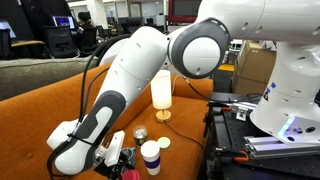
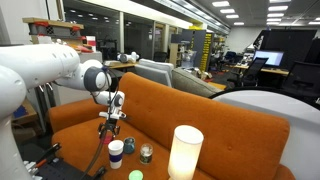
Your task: Put the pink lid on the couch
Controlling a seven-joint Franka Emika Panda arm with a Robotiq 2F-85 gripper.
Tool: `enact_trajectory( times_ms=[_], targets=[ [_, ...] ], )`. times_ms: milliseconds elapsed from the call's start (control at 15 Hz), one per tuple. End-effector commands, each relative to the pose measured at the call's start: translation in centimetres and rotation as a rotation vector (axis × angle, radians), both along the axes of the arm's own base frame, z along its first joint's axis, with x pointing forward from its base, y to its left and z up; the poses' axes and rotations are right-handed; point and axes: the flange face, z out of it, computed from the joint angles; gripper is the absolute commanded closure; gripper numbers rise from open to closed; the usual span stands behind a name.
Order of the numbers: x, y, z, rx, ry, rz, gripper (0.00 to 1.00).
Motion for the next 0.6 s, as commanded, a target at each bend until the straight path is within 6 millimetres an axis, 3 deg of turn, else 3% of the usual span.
enact_trajectory(
  times_ms=[0, 467, 533],
  targets=[
    [-0.3, -0.2, 0.3, -0.038, 0.033, 0.006, 0.35],
    [-0.2, -1.2, 0.2, -0.063, 0.032, -0.04, 0.35],
    [0.0, -1.5, 0.3, -0.065, 0.035, -0.055, 0.03]
  ],
)
